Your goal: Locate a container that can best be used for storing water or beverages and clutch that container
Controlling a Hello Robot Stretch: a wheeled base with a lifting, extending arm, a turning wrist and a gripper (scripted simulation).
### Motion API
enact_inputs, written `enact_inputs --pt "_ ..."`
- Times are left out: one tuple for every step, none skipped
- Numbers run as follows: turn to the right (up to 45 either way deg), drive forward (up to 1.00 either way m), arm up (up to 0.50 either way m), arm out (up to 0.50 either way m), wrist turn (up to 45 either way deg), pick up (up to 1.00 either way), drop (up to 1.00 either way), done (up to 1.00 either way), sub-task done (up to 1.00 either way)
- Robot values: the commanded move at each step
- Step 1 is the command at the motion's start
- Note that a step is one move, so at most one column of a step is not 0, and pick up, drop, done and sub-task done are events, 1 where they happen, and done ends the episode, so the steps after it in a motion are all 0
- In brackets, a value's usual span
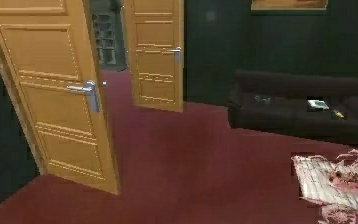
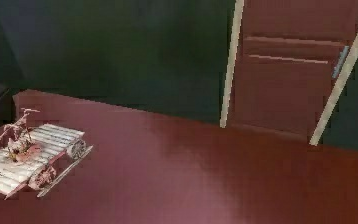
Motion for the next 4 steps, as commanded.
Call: enact_inputs --pt "0.0 1.0 0.0 0.0 0.0 0.0 0.0 0.0 0.0" --pt "3.0 0.0 0.0 0.0 0.0 0.0 0.0 0.0 0.0" --pt "0.0 0.5 0.0 0.0 0.0 0.0 0.0 0.0 0.0" --pt "-24.0 0.0 0.0 0.0 0.0 0.0 0.0 0.0 0.0"
